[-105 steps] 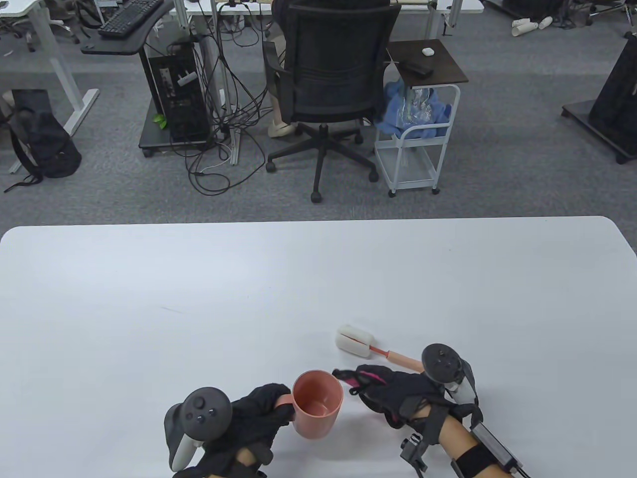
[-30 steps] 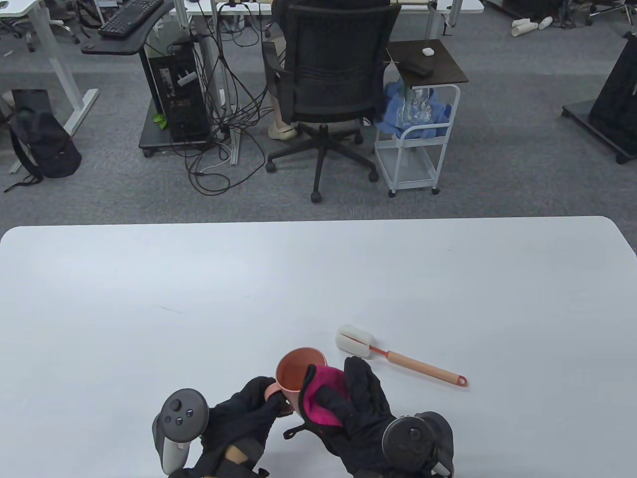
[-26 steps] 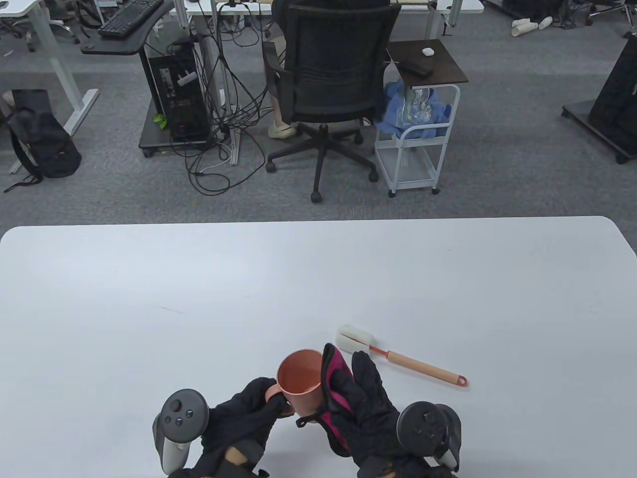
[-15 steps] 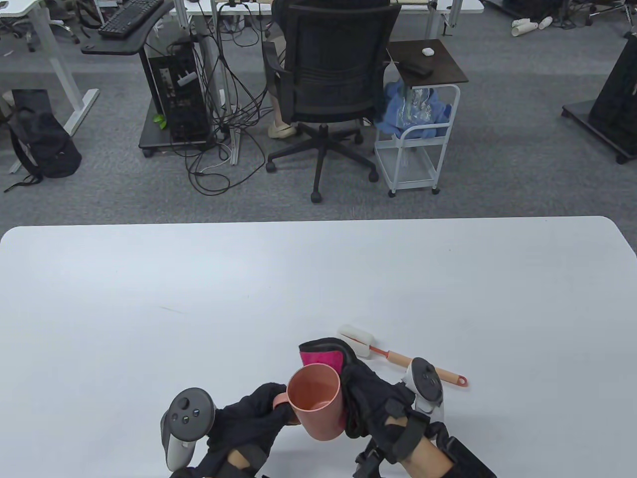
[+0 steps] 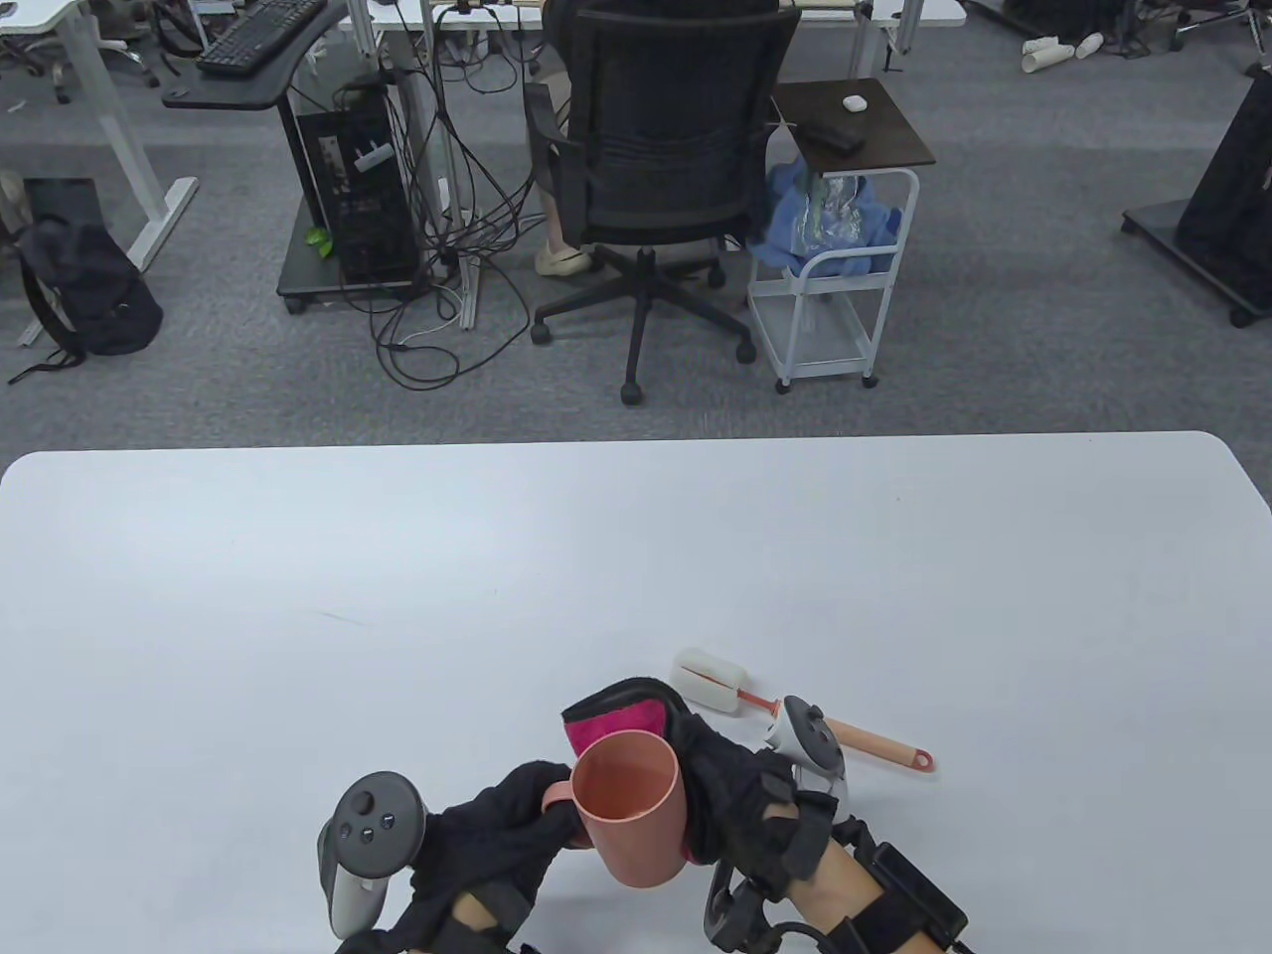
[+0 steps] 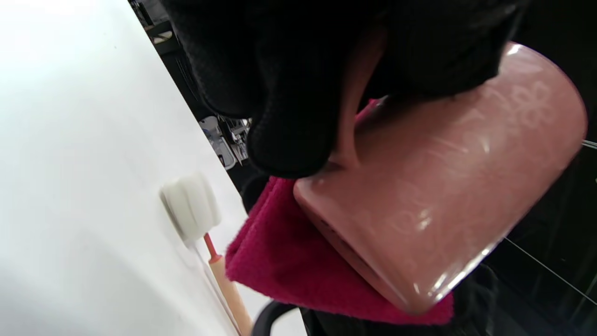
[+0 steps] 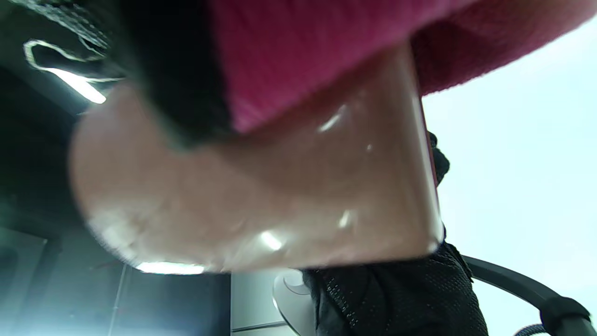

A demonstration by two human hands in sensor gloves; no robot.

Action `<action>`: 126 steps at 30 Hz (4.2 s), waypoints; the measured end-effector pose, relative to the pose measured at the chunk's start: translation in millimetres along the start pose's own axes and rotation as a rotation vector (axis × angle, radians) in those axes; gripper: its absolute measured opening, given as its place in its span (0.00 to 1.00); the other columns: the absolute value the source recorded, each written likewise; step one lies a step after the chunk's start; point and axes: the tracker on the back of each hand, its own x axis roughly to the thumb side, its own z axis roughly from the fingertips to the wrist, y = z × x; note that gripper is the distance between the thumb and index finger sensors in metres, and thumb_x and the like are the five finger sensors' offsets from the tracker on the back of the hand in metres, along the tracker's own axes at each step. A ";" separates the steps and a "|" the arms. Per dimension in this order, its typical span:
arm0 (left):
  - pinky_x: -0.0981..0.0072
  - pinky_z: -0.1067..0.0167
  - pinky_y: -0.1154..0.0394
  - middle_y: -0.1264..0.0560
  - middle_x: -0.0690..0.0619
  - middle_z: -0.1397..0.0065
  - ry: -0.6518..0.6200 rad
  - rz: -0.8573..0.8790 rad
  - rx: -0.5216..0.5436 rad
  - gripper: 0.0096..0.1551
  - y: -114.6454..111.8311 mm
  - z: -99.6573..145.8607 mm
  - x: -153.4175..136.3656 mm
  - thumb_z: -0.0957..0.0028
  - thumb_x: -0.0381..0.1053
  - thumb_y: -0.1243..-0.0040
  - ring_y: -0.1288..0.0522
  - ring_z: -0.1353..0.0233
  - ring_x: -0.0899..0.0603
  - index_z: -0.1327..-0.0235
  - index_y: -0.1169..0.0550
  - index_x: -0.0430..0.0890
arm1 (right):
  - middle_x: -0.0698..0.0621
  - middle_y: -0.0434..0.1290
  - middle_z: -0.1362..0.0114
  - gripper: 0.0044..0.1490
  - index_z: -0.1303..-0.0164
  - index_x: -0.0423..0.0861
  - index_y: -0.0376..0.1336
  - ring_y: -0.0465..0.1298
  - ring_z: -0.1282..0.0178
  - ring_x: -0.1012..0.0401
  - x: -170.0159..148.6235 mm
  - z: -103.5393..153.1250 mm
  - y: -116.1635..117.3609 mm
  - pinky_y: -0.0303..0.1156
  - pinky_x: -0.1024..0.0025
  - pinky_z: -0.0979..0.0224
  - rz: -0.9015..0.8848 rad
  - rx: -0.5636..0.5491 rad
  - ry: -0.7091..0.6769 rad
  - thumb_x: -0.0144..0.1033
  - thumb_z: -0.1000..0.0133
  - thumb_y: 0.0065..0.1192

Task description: Brush the water cup with the cup brush

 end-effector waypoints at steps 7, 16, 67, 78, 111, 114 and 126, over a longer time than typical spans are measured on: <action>0.59 0.33 0.18 0.21 0.57 0.41 0.004 -0.004 0.016 0.22 1.2 1.8 -0.1 0.57 0.60 0.38 0.10 0.49 0.50 0.50 0.22 0.59 | 0.40 0.45 0.12 0.41 0.17 0.56 0.44 0.46 0.13 0.41 15.2 25.7 9.2 0.46 0.42 0.17 0.147 -0.016 -0.087 0.58 0.38 0.48; 0.59 0.33 0.18 0.21 0.57 0.41 0.011 -0.029 0.036 0.21 1.7 2.9 -0.2 0.57 0.60 0.38 0.10 0.49 0.50 0.50 0.22 0.58 | 0.42 0.39 0.13 0.42 0.18 0.57 0.41 0.41 0.13 0.42 27.7 54.1 31.8 0.44 0.44 0.17 0.457 -0.159 -0.227 0.49 0.39 0.53; 0.59 0.32 0.18 0.21 0.58 0.41 -0.022 0.056 -0.113 0.21 -11.6 -3.0 -0.2 0.58 0.61 0.37 0.09 0.48 0.50 0.51 0.22 0.60 | 0.41 0.61 0.17 0.45 0.19 0.53 0.51 0.64 0.19 0.43 9.3 16.0 2.4 0.60 0.44 0.23 0.180 -0.001 -0.079 0.71 0.41 0.42; 0.61 0.34 0.17 0.20 0.57 0.41 -0.011 0.081 -0.157 0.21 -16.4 -6.2 -3.4 0.58 0.61 0.35 0.09 0.51 0.51 0.51 0.21 0.60 | 0.42 0.66 0.20 0.38 0.21 0.54 0.55 0.69 0.23 0.44 -13.2 22.0 -16.8 0.64 0.47 0.25 -0.120 -0.047 -0.038 0.65 0.37 0.42; 0.59 0.25 0.24 0.25 0.59 0.33 0.667 -0.297 0.013 0.20 35.4 -33.3 -76.5 0.57 0.52 0.29 0.13 0.37 0.50 0.51 0.22 0.62 | 0.43 0.63 0.18 0.40 0.19 0.54 0.51 0.67 0.21 0.45 43.2 68.6 -72.0 0.64 0.49 0.24 -0.265 -0.311 -0.374 0.67 0.35 0.38; 0.60 0.25 0.24 0.26 0.59 0.33 0.692 -0.316 0.010 0.20 34.0 -32.3 -79.9 0.57 0.52 0.29 0.13 0.37 0.50 0.52 0.22 0.62 | 0.43 0.63 0.18 0.40 0.19 0.54 0.51 0.67 0.21 0.45 44.0 67.9 -68.2 0.64 0.49 0.24 -0.281 -0.300 -0.383 0.67 0.36 0.38; 0.52 0.27 0.28 0.34 0.54 0.26 0.686 -0.436 -0.004 0.34 33.3 -25.3 -72.6 0.57 0.54 0.29 0.19 0.35 0.45 0.36 0.30 0.58 | 0.43 0.63 0.18 0.39 0.19 0.54 0.51 0.67 0.21 0.45 42.9 65.7 -61.1 0.64 0.49 0.24 -0.297 -0.269 -0.375 0.67 0.36 0.38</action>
